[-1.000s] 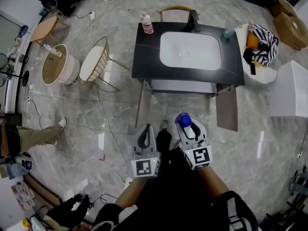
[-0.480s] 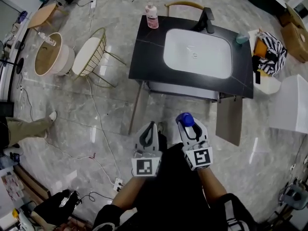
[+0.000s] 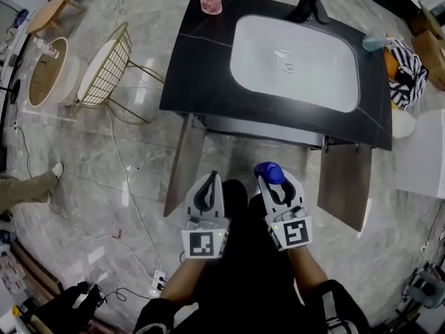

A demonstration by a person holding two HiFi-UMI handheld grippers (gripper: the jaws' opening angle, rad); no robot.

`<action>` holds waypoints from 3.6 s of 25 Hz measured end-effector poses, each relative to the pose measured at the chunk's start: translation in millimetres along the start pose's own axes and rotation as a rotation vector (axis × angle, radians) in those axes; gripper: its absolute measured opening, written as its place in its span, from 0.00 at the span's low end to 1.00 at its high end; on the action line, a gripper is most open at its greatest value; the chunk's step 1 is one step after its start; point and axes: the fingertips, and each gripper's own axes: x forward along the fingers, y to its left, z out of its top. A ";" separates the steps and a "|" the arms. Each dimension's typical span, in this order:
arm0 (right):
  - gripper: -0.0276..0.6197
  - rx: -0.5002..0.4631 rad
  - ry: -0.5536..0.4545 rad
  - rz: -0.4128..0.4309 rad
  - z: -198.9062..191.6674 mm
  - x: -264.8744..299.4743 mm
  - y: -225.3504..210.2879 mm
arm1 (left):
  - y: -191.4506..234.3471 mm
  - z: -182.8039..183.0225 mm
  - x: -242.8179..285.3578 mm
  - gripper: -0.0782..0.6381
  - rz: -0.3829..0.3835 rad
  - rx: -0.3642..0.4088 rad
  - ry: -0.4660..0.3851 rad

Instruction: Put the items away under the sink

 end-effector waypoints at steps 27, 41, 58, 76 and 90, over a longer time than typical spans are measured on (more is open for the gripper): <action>0.27 -0.057 -0.055 0.002 -214.5 82.0 -28.7 | 41.9 -203.7 42.3 0.13 -0.036 0.050 -0.097; 0.27 -0.088 -0.054 -0.058 -255.9 149.5 -59.3 | 49.3 -201.7 50.8 0.13 -0.058 0.035 -0.109; 0.27 -0.062 0.010 -0.072 -326.0 230.5 -87.1 | 52.0 -201.2 49.2 0.13 -0.077 0.016 -0.115; 0.27 -0.073 0.083 -0.062 -372.3 287.7 -100.2 | 58.1 -199.4 51.3 0.13 -0.076 0.031 -0.124; 0.27 -0.054 0.108 -0.080 -399.8 306.2 -112.0 | 68.8 -204.5 59.2 0.13 -0.060 0.018 -0.103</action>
